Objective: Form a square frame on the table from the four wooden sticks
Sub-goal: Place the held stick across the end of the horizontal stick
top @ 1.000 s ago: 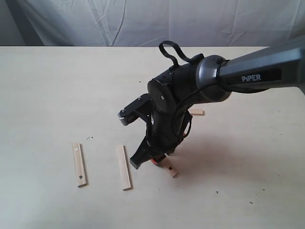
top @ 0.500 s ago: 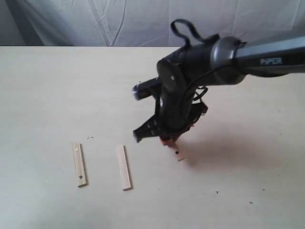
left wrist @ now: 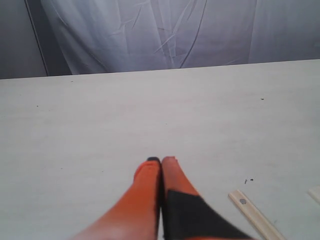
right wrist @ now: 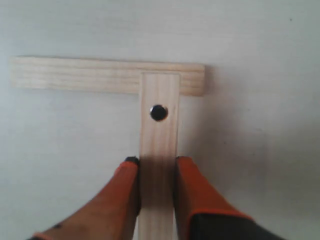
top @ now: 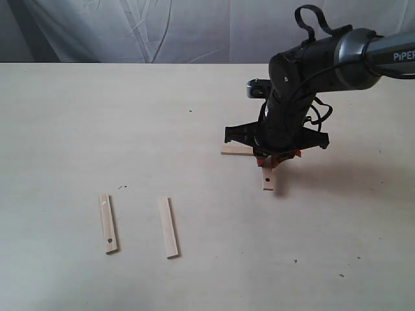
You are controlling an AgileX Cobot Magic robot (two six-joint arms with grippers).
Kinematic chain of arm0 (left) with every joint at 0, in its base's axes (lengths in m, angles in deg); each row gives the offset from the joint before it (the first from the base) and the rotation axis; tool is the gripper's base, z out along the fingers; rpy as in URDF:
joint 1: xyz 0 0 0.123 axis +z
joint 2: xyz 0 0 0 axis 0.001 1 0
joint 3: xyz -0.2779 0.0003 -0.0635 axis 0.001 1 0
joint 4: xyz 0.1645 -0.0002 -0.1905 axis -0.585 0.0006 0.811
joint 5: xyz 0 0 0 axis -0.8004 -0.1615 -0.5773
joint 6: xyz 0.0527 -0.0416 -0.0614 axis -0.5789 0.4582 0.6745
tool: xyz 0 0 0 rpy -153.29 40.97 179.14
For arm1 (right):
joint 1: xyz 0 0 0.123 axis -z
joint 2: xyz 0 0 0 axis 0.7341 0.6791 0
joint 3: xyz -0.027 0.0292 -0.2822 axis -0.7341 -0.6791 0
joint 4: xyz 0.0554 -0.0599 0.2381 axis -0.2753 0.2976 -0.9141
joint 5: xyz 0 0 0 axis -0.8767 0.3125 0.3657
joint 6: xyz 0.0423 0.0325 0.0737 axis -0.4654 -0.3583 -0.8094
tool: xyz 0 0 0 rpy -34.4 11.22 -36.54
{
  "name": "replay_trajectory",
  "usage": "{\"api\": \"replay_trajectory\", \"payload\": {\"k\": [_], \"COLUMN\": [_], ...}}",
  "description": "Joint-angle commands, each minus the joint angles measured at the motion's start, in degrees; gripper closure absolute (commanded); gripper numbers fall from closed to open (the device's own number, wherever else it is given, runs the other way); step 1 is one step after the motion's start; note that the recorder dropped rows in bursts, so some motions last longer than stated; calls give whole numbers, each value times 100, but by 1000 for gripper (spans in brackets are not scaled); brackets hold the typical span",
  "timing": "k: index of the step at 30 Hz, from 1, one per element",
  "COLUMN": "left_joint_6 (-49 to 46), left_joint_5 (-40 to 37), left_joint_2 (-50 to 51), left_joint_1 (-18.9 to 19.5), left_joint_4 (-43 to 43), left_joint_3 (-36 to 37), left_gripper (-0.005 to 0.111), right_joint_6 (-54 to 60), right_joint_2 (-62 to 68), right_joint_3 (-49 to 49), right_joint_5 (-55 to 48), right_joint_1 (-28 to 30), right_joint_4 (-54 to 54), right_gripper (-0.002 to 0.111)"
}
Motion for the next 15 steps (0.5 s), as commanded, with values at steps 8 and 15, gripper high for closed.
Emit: {"api": "replay_trajectory", "payload": {"k": [8,15], "left_joint_6": [12,12], "left_joint_5": [39,39], "left_joint_2": [-34,-34], "left_joint_1": [22,22], "left_joint_4": [0,0], "left_joint_3": [28,28], "left_gripper": [107,107], "right_joint_6": [-184,-314], "right_joint_2": [267,267], "right_joint_3": [-18,-18], "right_joint_5": [183,217], "right_joint_1": [24,24], "right_joint_4": [215,215], "right_gripper": [108,108]}}
